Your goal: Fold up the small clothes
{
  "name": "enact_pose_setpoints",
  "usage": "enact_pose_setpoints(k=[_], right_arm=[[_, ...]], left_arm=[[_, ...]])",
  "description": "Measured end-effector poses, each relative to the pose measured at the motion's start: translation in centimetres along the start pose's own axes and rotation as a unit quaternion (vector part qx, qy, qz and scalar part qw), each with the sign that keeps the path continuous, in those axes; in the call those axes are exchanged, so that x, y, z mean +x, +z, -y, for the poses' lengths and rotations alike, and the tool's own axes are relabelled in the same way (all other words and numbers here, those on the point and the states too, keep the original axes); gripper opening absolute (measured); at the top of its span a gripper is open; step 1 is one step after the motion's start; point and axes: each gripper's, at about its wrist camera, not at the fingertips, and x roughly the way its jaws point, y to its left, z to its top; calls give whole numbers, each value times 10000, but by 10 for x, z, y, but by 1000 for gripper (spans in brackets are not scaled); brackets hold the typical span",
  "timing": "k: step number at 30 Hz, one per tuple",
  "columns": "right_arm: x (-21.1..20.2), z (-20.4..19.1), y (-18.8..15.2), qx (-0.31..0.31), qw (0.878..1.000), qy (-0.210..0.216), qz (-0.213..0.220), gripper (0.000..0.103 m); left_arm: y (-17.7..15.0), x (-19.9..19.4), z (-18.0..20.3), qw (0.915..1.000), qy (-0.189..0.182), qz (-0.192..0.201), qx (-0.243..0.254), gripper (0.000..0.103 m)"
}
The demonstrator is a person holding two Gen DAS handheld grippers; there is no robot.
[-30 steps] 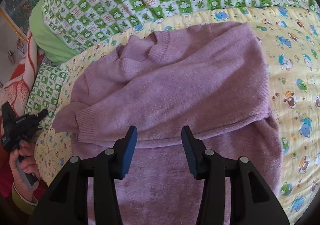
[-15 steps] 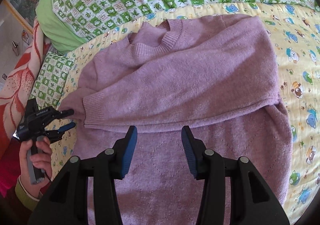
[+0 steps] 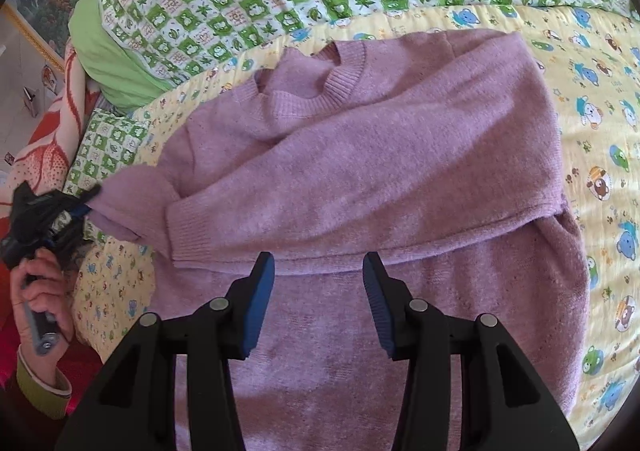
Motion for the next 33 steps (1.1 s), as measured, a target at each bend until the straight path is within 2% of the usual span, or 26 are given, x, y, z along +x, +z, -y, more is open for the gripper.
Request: enact_pose_setpoints(k=[4,7,9,12,14,15,16,20,21,23,25,27,28,33], right_arm=[[-1,-12,3,-38,9999,134,59,47],[-6,-15,4,-66,9998,124,118,47],[-9,-11,4,-34,9999,72,142,47],[-13,1,0,96,9998,-98,160,47],[-14,13,-3,248,9994,-218,107,47],[-13,18,-3,305,9992,-259,85,47],[-13,23,-5,358,9989,-307,66,47],[-11,39,-8,481,9978,-444,55,48],[-10,42,-8,495,9977,-464,42,49],[-7,45,-8,505,9976,-471,22,49],[-3,46,-7,419,9976,-554,18,55],[4,46,-3,261,9973,-682,28,63],[8,44,1,151,9970,-753,34,63],[36,33,18,-405,9957,-828,-128,63]], left_arm=[[-16,30,56,9959,-726,-388,381,3],[-43,77,82,9888,-931,-988,623,4],[-67,114,90,9815,-896,-1488,805,4],[-108,175,89,9640,-360,-2314,1259,13],[-127,188,80,9545,-31,-2578,1496,14],[-134,190,73,9493,98,-2705,1596,18],[-138,187,68,9475,125,-2750,1626,24],[-133,147,42,9476,425,-2506,1936,31],[-129,131,34,9478,637,-2326,2085,36],[-121,100,13,9430,1243,-1930,2410,46],[-110,90,-6,9278,1841,-1744,2737,50],[-104,88,-22,9135,2219,-1713,2947,50],[-100,91,-32,9069,2372,-1723,3026,50],[-96,113,-54,8846,2795,-1766,3290,50]])
